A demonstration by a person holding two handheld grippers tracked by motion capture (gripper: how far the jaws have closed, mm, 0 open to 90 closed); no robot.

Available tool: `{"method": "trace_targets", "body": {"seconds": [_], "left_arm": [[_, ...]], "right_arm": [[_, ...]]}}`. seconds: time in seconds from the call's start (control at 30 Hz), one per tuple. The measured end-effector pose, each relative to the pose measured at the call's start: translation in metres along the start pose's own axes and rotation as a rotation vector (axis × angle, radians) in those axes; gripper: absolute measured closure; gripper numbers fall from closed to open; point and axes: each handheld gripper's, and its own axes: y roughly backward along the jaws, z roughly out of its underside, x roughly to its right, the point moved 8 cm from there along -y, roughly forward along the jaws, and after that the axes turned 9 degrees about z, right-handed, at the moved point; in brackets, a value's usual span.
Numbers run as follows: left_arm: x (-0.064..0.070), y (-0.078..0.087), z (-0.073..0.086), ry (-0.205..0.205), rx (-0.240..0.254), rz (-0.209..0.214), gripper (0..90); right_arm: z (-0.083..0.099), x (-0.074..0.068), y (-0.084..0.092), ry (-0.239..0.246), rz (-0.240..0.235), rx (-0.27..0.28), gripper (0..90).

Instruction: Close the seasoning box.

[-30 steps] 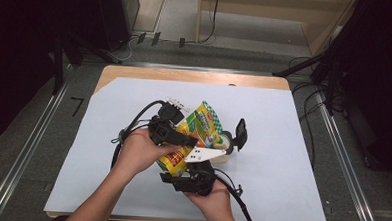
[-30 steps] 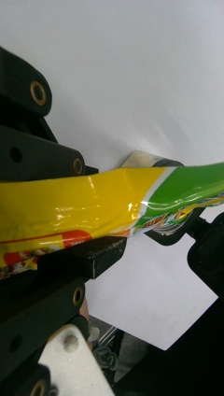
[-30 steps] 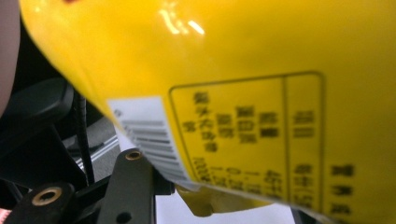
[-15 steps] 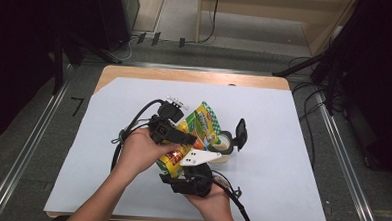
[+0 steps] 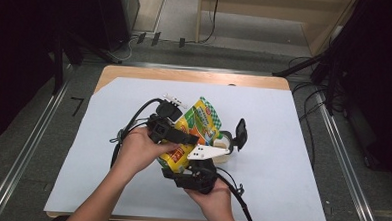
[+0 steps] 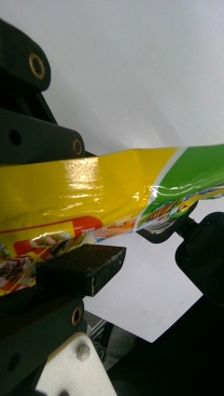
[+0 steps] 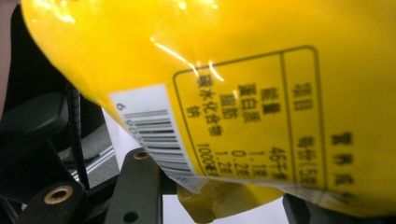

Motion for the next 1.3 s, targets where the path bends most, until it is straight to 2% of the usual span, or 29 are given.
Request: {"method": "trace_targets", "body": {"seconds": [0.1,0.23,0.27,0.37,0.53,0.67,0.8,1.0,1.03,1.13,1.3], "left_arm": [[-0.001,-0.001,0.001,0.013,-0.028,-0.014,67.7],[-0.002,-0.001,0.0,0.073,-0.065,-0.026,71.6],[-0.002,0.0,-0.001,0.085,-0.072,-0.023,73.1],[-0.002,0.001,-0.005,0.091,-0.084,-0.021,74.8],[0.0,-0.001,-0.012,0.082,-0.112,-0.028,78.4],[-0.004,-0.003,-0.012,0.094,-0.1,-0.005,78.7],[-0.008,-0.004,-0.009,0.088,-0.104,0.001,78.0],[-0.01,-0.004,-0.01,0.107,-0.104,0.007,76.5],[-0.011,-0.004,-0.011,0.121,-0.11,0.006,76.5],[-0.01,-0.004,-0.014,0.116,-0.133,-0.006,77.0],[-0.009,-0.005,-0.018,0.114,-0.137,-0.03,78.2]], "right_arm": [[0.001,-0.002,-0.001,0.023,0.0,-0.012,61.8],[0.002,-0.006,-0.002,0.031,-0.024,-0.018,60.8],[0.002,-0.006,-0.002,0.038,-0.026,-0.019,62.9],[-0.001,-0.008,-0.001,0.052,-0.031,-0.013,61.6],[-0.001,-0.009,-0.003,0.106,0.004,-0.023,60.6],[-0.001,-0.006,-0.004,0.098,0.018,-0.02,63.2],[0.001,-0.006,-0.006,0.082,0.009,-0.027,63.5],[-0.001,-0.008,-0.009,0.057,-0.016,-0.017,63.7],[-0.001,-0.007,-0.009,0.056,-0.016,-0.018,63.8],[-0.003,-0.007,-0.009,0.04,-0.028,-0.01,63.8],[-0.006,-0.007,-0.009,0.031,-0.039,-0.008,62.4]]}}
